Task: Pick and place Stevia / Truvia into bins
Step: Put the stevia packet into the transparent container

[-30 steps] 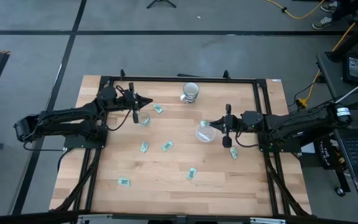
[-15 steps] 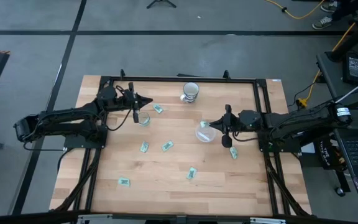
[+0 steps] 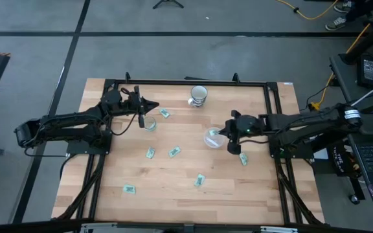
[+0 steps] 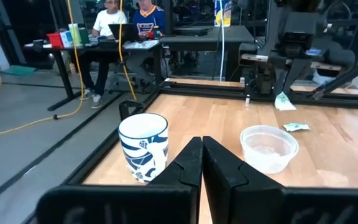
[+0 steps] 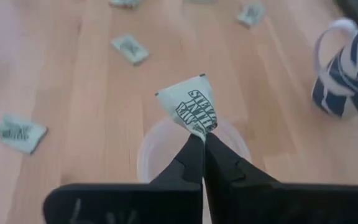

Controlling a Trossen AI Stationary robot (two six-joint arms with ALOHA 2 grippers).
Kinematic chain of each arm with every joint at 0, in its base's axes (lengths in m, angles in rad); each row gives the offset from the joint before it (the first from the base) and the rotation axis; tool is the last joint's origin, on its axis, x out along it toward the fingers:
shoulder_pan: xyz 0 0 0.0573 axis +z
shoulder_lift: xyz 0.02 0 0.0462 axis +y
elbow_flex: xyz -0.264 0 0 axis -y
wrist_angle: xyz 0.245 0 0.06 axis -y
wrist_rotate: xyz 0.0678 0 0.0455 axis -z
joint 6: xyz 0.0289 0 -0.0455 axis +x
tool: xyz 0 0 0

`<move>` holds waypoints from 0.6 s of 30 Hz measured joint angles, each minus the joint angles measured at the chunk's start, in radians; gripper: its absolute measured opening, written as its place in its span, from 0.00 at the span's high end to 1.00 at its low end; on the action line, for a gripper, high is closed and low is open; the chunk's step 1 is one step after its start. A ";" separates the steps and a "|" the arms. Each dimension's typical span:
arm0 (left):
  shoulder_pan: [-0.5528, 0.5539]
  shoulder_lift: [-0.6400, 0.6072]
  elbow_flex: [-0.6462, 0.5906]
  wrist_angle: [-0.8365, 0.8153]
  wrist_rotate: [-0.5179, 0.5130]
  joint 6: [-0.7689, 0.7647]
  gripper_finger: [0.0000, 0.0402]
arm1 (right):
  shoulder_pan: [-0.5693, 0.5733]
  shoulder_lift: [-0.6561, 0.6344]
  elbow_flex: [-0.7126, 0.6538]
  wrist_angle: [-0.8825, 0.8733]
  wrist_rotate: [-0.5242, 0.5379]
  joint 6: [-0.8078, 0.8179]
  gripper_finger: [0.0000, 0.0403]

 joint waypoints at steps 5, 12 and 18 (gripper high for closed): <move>0.000 0.000 0.000 0.000 0.001 -0.009 0.98 | 0.000 0.080 0.109 -0.148 0.000 0.000 1.00; 0.000 0.000 0.000 0.002 0.001 -0.026 0.98 | 0.000 0.190 0.194 -0.245 -0.010 0.000 1.00; 0.000 0.000 0.000 0.002 0.001 -0.028 0.98 | 0.000 0.277 0.193 -0.255 -0.034 0.049 1.00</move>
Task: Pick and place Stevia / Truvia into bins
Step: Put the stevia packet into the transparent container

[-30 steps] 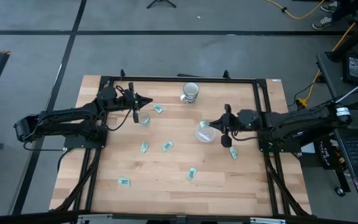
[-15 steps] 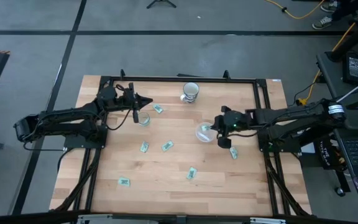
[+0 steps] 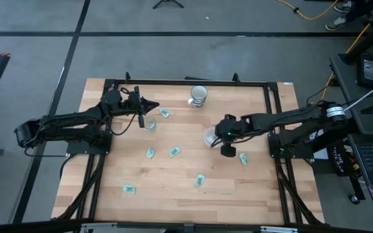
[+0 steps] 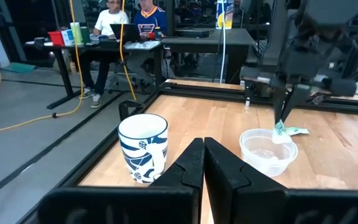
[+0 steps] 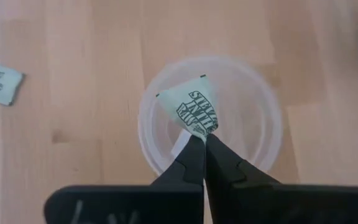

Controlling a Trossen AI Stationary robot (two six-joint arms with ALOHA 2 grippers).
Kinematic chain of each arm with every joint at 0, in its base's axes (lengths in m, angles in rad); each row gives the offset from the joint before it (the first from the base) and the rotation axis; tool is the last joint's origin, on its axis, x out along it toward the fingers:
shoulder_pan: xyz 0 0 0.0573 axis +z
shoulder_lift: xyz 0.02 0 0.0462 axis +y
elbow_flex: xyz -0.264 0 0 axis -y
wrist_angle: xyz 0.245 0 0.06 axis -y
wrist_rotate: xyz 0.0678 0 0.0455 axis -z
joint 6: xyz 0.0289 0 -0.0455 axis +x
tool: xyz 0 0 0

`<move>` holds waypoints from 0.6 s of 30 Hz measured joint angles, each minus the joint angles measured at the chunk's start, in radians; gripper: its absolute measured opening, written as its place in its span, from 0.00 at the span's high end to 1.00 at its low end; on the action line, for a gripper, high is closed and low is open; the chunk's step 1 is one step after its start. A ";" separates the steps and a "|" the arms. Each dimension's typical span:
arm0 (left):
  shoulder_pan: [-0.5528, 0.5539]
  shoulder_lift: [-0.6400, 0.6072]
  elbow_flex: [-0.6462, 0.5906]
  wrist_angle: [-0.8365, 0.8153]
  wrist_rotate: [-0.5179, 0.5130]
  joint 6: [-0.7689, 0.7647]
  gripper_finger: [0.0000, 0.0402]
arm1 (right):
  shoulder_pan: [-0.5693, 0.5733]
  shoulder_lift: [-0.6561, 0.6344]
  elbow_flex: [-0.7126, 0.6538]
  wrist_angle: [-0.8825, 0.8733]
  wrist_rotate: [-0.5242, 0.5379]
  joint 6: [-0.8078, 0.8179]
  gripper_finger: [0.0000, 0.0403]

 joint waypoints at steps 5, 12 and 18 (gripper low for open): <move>0.000 0.000 0.000 0.000 0.000 -0.003 0.98 | -0.004 0.063 0.000 0.018 0.000 -0.001 1.00; 0.000 0.000 0.000 0.000 0.000 -0.025 0.98 | -0.025 0.123 0.000 0.051 0.002 -0.006 1.00; 0.000 0.000 0.000 0.000 0.000 -0.025 0.98 | -0.038 0.145 0.000 0.073 0.002 0.002 0.97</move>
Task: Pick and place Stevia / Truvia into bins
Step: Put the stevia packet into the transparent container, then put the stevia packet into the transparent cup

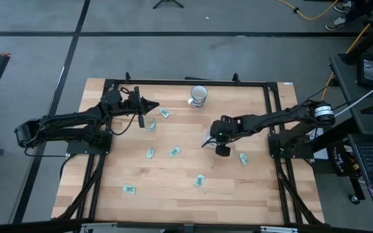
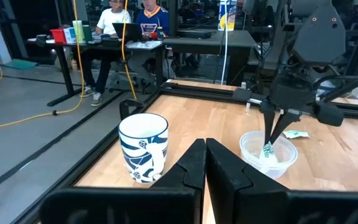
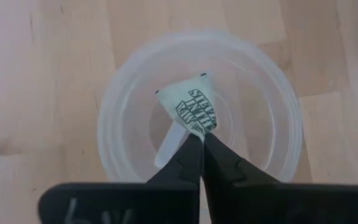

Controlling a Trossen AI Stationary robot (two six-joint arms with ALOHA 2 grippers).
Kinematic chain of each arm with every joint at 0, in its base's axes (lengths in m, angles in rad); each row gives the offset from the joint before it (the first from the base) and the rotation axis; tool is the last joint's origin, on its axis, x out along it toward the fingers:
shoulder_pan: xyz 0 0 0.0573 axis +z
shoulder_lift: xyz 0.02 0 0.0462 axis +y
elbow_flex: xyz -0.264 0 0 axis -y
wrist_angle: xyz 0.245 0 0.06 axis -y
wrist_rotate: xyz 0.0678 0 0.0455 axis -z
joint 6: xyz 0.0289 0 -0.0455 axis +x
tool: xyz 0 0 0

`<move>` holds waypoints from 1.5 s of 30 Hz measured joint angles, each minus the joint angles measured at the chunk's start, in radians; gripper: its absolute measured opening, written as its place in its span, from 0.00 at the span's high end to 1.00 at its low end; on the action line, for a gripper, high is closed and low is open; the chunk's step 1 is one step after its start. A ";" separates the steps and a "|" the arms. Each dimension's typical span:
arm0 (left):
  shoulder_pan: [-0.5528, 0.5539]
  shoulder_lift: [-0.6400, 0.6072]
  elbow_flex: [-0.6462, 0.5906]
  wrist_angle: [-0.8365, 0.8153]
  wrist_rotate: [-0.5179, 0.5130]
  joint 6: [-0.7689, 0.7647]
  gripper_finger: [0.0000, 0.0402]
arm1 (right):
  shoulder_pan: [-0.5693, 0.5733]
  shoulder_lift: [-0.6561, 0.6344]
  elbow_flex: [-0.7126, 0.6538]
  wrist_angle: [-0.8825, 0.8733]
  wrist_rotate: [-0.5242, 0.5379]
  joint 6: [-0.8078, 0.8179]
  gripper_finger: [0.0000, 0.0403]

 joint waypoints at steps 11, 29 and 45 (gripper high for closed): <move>0.000 0.000 -0.007 -0.005 0.000 -0.002 0.98 | 0.000 0.006 0.000 -0.001 0.000 -0.003 0.90; 0.000 0.000 -0.019 0.001 0.000 0.000 0.99 | 0.000 -0.026 0.077 -0.145 0.048 -0.063 0.84; 0.000 0.000 -0.019 -0.008 0.001 0.027 0.99 | 0.001 -0.136 0.079 -0.068 0.174 -0.243 0.86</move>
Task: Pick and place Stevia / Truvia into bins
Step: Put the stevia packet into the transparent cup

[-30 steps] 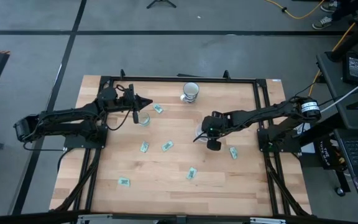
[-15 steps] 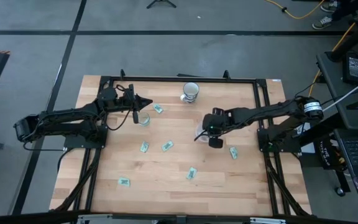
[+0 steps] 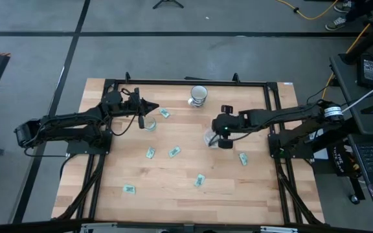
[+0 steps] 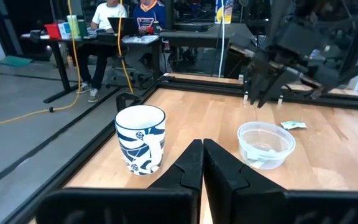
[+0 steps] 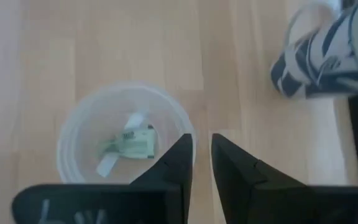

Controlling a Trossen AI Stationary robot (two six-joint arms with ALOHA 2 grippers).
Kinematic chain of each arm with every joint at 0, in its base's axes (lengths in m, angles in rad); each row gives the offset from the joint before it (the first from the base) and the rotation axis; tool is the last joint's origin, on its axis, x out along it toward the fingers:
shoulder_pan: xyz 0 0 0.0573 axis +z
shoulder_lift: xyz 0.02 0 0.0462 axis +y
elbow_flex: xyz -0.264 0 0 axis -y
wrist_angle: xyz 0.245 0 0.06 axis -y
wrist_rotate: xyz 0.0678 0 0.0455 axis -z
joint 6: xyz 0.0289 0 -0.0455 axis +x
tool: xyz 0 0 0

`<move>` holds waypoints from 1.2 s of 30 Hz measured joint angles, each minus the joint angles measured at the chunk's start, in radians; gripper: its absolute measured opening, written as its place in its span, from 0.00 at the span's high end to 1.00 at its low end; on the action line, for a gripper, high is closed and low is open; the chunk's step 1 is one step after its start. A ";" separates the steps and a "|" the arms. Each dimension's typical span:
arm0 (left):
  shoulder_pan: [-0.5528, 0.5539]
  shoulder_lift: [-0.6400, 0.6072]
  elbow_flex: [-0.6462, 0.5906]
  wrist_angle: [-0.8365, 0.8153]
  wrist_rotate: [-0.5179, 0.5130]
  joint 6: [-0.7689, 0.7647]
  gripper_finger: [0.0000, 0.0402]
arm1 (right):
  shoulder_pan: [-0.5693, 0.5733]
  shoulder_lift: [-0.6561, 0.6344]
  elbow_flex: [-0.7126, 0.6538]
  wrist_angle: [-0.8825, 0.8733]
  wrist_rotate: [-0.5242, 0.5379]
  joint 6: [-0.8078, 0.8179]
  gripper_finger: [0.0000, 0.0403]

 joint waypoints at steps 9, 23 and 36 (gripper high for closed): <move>0.000 0.000 0.000 -0.006 -0.002 0.019 0.99 | -0.050 -0.178 -0.287 0.491 -0.068 -0.115 0.98; 0.001 0.001 0.000 -0.026 -0.008 0.072 0.98 | -0.222 -0.235 -0.515 0.969 -0.274 -0.156 0.99; 0.002 0.001 0.000 -0.055 -0.084 0.164 0.85 | -0.349 -0.163 -0.516 1.023 -0.403 -0.158 1.00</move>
